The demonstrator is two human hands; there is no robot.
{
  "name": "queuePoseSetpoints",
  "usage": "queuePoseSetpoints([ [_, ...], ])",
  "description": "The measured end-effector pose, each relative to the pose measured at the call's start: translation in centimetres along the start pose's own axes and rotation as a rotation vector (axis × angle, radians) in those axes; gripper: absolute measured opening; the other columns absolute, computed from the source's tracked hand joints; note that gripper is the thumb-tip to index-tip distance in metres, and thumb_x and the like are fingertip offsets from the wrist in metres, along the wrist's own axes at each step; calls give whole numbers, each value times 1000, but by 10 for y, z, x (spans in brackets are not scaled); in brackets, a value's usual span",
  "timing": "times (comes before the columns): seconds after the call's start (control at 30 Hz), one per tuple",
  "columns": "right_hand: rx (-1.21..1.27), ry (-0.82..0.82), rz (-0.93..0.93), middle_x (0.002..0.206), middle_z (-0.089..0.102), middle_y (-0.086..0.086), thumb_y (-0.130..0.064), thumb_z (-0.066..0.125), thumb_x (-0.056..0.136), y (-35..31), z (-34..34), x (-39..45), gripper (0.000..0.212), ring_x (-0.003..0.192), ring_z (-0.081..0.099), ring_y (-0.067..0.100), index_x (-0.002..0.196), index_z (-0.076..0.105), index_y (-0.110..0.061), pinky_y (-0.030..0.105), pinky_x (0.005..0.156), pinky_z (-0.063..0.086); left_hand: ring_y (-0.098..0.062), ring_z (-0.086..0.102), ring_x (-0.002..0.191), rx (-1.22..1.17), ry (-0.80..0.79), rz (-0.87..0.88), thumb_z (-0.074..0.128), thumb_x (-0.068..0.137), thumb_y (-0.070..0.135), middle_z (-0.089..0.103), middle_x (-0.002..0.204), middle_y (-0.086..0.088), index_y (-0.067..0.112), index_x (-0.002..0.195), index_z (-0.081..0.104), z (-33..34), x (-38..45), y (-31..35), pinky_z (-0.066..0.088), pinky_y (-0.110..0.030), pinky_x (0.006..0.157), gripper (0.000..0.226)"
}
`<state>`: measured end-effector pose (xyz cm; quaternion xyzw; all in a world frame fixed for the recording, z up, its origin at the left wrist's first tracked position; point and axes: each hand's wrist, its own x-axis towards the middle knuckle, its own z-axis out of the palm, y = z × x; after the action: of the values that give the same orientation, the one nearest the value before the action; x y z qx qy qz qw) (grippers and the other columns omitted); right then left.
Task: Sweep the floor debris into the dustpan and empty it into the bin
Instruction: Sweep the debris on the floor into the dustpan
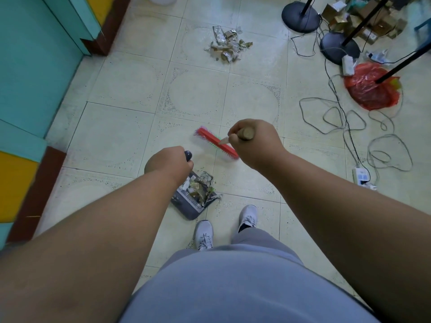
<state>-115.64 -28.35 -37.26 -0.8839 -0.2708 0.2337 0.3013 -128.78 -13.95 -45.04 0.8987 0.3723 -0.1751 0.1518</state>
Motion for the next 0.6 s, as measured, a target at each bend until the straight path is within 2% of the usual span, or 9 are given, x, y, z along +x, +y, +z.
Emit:
queuePoseSetpoints([
  [0.07, 13, -2, 15, 85, 70, 1, -19, 55, 86, 6, 7, 1, 18, 77, 64, 23, 87, 73, -18, 38, 69, 58, -26, 52, 72, 2, 0, -7, 47, 94, 31, 46, 69, -1, 16, 87, 50, 0, -1, -1, 36, -28, 56, 17],
  [0.23, 122, -53, 64, 73, 67, -8, -15, 56, 85, 7, 17, -4, 18, 72, 63, 17, 82, 74, -17, 27, 58, 47, -26, 52, 71, 2, 4, -31, 48, 95, 32, 46, 68, -1, 17, 86, 51, 2, -4, -1, 35, -27, 55, 18],
  [0.37, 186, -121, 60, 70, 69, -5, -10, 54, 84, -4, 23, -17, 21, 66, 63, 16, 77, 74, -15, 21, 51, 41, -26, 53, 73, -6, 14, -25, 49, 96, 36, 46, 69, 0, 18, 89, 52, 2, -5, 0, 37, -28, 58, 20],
  [0.43, 238, -127, 78, 64, 67, -4, -9, 54, 82, -11, 20, -20, 21, 62, 61, 17, 76, 73, -14, 22, 51, 41, -26, 54, 72, 5, 17, -24, 49, 96, 35, 48, 70, -1, 16, 90, 54, 1, -4, -1, 37, -28, 56, 20],
  [0.5, 337, -102, 135, 61, 67, 4, -7, 53, 80, -17, 10, -20, 21, 59, 61, 22, 73, 72, -11, 31, 51, 50, -23, 52, 67, 7, 16, -28, 48, 95, 34, 49, 70, -2, 16, 88, 54, -1, -4, -1, 36, -27, 53, 20],
  [0.57, 442, -73, 182, 56, 65, 8, -5, 51, 78, -21, 0, -18, 19, 59, 61, 26, 71, 69, -6, 52, 62, 57, -21, 50, 63, 0, 8, -38, 49, 95, 32, 51, 71, -2, 16, 86, 54, -1, -4, -2, 34, -26, 51, 19],
  [0.6, 476, -60, 192, 53, 64, 8, -4, 51, 77, -22, -4, -17, 17, 59, 61, 27, 73, 68, -2, 59, 67, 56, -21, 50, 63, -2, 5, -42, 49, 95, 32, 51, 71, -2, 16, 85, 53, -2, -4, -3, 34, -25, 51, 19],
])
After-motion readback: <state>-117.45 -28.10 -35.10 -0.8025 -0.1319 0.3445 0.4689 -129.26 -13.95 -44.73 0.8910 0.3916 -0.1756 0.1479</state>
